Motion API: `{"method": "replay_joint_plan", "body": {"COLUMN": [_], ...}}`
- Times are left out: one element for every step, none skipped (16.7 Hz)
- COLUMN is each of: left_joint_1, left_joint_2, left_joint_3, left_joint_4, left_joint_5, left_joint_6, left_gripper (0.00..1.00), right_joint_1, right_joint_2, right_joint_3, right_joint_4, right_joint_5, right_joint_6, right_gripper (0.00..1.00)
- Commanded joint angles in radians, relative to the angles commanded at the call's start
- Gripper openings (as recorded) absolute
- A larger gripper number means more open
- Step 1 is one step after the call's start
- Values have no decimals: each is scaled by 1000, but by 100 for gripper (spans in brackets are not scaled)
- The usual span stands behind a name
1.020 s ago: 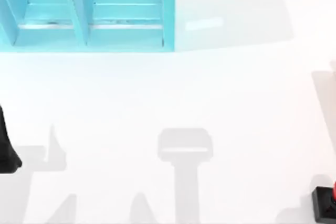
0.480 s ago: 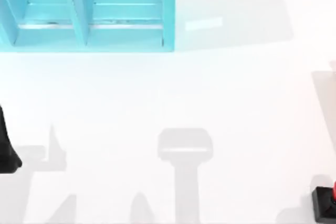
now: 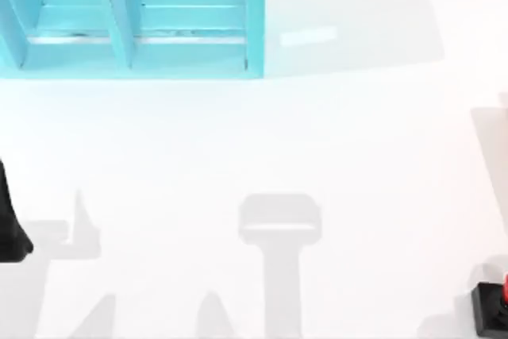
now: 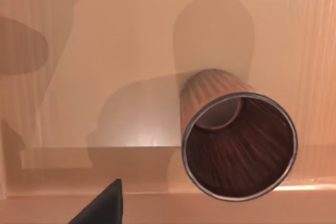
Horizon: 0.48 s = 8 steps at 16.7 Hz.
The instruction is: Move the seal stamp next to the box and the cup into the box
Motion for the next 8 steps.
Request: {"method": "replay_joint_plan", "body": {"left_joint_1": [0,0,0,0,0,0,0,0], "left_joint_2": [0,0,0,0,0,0,0,0], "left_joint_3": [0,0,0,0,0,0,0,0], "left_joint_4": [0,0,0,0,0,0,0,0], "left_joint_5": [0,0,0,0,0,0,0,0], "left_joint_6": [0,0,0,0,0,0,0,0], "left_gripper": [100,100,100,100,100,100,100,100], "right_joint_1": [0,0,-1,-1,-2,-1,0,1], "right_joint_2": [-3,-6,-8,-10,-14,-20,-25,-26], "right_joint_3": [16,31,46,62,80,96,106,107], "right_joint_4": [-18,-37,-54,-74,-95,-114,-125,-127], "right_joint_5": [0,0,0,-1,-1,-1,-1,-1], "right_joint_6": [0,-1,-1,-1,-1,-1,0,1], "right_gripper": [100,100,100,100,100,100,100,100]}}
